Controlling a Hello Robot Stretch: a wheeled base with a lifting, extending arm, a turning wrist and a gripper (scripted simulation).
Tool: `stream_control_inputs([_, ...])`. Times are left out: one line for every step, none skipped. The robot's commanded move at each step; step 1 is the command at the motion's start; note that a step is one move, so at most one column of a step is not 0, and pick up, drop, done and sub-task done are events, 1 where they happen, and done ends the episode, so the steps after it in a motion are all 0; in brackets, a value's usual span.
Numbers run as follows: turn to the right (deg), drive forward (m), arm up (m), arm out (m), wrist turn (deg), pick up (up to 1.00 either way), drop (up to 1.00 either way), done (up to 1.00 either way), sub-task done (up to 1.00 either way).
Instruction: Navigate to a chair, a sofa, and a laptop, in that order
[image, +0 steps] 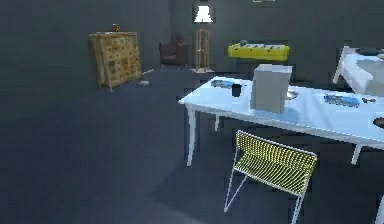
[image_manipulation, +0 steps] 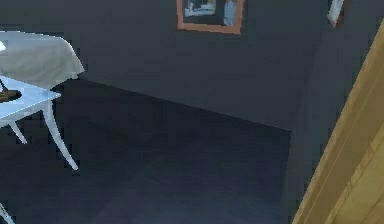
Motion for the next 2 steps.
stream_control_inputs([0.0, 0.40, 0.00, 0.00, 0.0, 0.00, 0.00, 0.00, 0.00])
stream_control_inputs([33.0, 0.00, 0.00, 0.00, 0.0, 0.00, 0.00, 0.00, 0.00])
